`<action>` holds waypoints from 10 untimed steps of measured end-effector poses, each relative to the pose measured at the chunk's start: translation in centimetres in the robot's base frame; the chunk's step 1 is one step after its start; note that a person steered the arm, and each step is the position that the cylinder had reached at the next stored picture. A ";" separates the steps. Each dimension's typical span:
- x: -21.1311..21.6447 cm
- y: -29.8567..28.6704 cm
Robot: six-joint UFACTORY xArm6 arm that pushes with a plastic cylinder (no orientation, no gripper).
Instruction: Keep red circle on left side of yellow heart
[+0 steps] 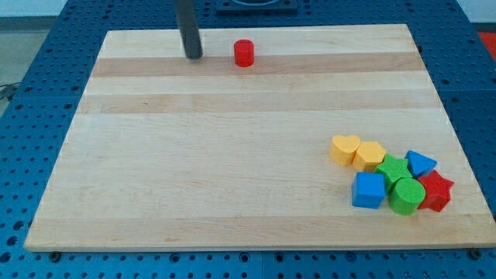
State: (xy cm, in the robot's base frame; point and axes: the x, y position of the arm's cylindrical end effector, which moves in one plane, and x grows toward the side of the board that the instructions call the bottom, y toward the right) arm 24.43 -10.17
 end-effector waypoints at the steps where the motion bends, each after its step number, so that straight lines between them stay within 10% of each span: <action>1: -2.6 4.1; 3: -0.9 4.2; 8: 18.9 17.9; 10: 16.3 12.1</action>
State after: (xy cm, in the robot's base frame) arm 40.72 1.91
